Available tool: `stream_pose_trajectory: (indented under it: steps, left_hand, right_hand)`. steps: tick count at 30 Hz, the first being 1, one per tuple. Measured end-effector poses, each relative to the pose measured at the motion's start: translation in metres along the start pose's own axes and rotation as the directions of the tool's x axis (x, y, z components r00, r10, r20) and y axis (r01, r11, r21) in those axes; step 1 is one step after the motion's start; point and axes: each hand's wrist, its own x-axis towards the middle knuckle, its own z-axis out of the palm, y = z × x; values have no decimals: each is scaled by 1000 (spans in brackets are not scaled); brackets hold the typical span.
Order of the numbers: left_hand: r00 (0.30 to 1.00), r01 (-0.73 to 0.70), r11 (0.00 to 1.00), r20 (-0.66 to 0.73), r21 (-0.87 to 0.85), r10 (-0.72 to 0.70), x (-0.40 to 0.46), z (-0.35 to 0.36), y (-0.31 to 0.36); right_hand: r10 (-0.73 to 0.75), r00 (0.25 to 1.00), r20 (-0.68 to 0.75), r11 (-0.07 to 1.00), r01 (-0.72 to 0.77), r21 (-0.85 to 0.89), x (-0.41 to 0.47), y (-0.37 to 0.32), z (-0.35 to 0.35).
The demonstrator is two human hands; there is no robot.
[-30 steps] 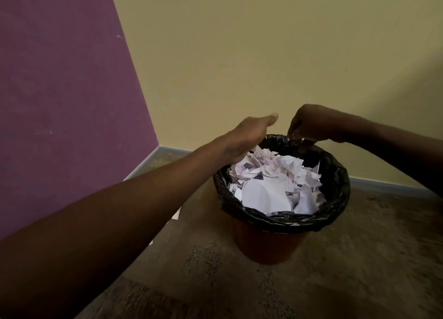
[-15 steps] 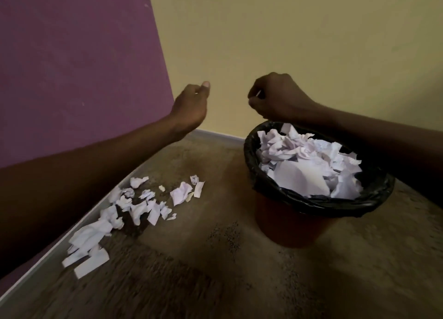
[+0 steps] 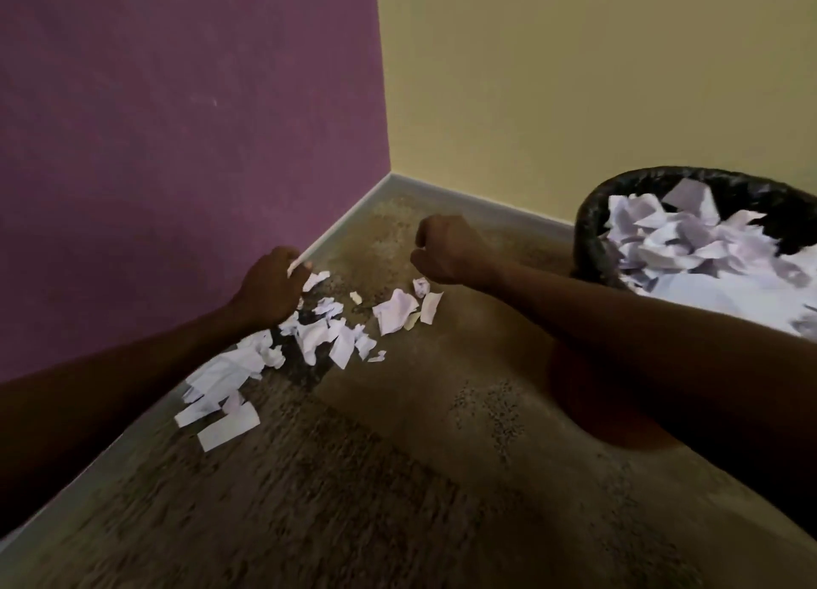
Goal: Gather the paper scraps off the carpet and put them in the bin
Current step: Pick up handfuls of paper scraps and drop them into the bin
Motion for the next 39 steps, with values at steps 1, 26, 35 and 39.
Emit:
stream_pose_trajectory:
  steps: [1, 26, 35, 39]
  left_hand:
    - [1000, 7, 999, 2, 32, -7, -5, 5, -23]
    - [965, 216, 895, 54, 391, -257, -98, 61, -194]
    - [987, 155, 932, -12, 328, -160, -81, 68, -191]
    - [991, 133, 969, -19, 210, -132, -81, 61, -171]
  right_hand:
    - [9, 1000, 28, 1000, -9, 4, 4, 5, 13]
    - [-118, 958, 262, 993, 106, 59, 40, 17, 209]
    - [-307, 936, 169, 925, 336, -178, 26, -16, 238]
    - [-316, 946, 74, 940, 323, -115, 21, -17, 230]
